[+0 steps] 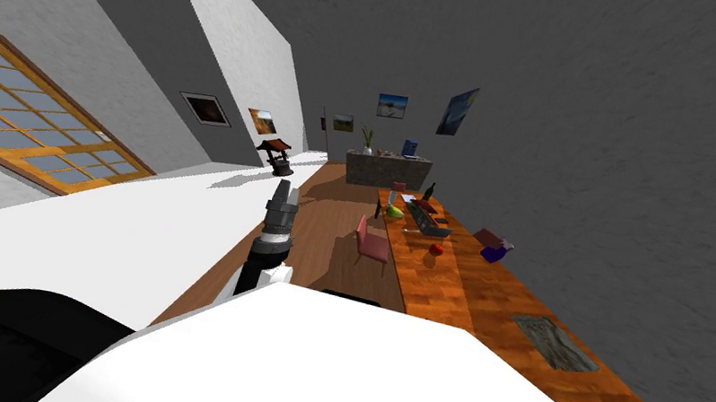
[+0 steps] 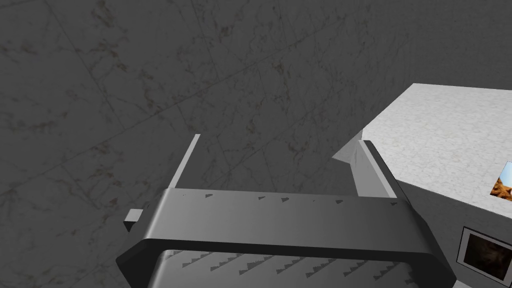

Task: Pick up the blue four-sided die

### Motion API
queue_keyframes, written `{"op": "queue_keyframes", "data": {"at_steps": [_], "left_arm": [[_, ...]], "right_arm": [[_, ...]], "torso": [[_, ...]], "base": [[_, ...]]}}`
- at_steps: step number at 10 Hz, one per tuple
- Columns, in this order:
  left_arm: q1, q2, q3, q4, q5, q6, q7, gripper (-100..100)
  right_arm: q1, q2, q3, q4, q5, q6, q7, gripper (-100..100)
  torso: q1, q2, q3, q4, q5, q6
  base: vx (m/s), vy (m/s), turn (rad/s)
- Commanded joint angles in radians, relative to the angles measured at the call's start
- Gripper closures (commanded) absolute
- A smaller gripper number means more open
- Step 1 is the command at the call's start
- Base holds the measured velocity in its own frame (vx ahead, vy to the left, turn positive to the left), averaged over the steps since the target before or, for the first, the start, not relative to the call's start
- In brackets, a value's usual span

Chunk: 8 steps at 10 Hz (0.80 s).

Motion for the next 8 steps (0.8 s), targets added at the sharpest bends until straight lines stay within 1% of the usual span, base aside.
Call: {"op": "queue_keyframes", "data": {"at_steps": [1,2,3,5,6,8], "left_arm": [[0.0,0.0,0.0,0.0,0.0,0.0,0.0,0],[0.0,0.0,0.0,0.0,0.0,0.0,0.0,0],[0.0,0.0,0.0,0.0,0.0,0.0,0.0,0],[0.0,0.0,0.0,0.0,0.0,0.0,0.0,0],[0.0,0.0,0.0,0.0,0.0,0.0,0.0,0],[0.0,0.0,0.0,0.0,0.0,0.0,0.0,0]], "right_arm": [[-0.008,0.008,-0.012,0.05,0.021,-0.001,0.013,-100],[-0.015,-0.003,-0.003,0.096,0.047,0.007,0.009,-100],[-0.015,-0.003,-0.003,0.12,0.047,0.007,0.009,-100],[-0.015,-0.003,-0.003,0.121,0.047,0.007,0.009,-100],[-0.023,-0.013,0.006,0.162,0.073,0.015,0.004,-100],[-0.037,-0.03,0.021,0.243,0.119,0.027,-0.003,-100]], "torso": [[0.0,0.0,0.0,0.0,0.0,0.0],[0.0,0.0,0.0,0.0,0.0,0.001],[0.0,0.0,0.0,0.0,0.0,0.0],[0.001,0.001,0.001,0.0,0.0,0.001],[0.002,0.002,0.001,0.0,0.0,0.001],[0.0,0.0,0.0,0.0,0.0,0.0]], "base": [[0.037,-0.036,0.086],[0.036,-0.028,0.133],[0.028,-0.024,0.093],[0.002,-0.005,-0.013],[0.011,-0.004,0.159],[0.054,-0.04,0.244]]}}
